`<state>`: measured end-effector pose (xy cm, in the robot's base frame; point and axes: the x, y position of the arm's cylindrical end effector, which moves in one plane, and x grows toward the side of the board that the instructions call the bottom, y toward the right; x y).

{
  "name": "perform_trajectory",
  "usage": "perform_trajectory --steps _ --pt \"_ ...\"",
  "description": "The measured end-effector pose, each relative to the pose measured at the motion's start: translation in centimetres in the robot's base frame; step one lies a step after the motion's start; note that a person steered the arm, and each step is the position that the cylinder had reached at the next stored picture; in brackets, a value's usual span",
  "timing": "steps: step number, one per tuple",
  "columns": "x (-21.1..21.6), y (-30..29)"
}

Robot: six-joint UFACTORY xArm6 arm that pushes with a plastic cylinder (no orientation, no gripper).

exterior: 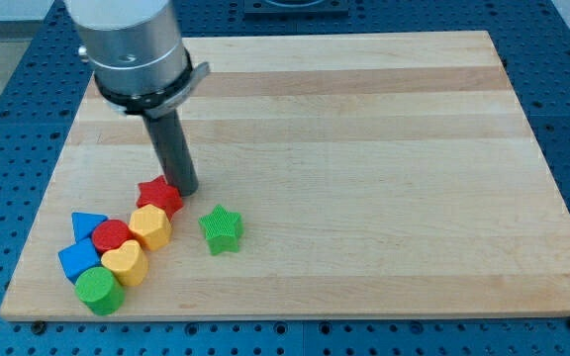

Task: Move the green star into the group of blocks

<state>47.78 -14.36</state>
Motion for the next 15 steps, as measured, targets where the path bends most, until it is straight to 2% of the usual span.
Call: perform_trajectory --steps 2,4,5,6,7,8,11,12,13,14,15 --pt "0.0 -3.9" --pt "0.0 -4.3" --pt "-3.5 -0.1" --pt "-3.1 8.1" --pt "2.0 12.3" --pt "3.5 10.7" --pt "3.6 6.5" --pt "2.9 11.2" --pt "6.4 12.1" --pt "8.4 10.0" --pt "8.4 8.0"
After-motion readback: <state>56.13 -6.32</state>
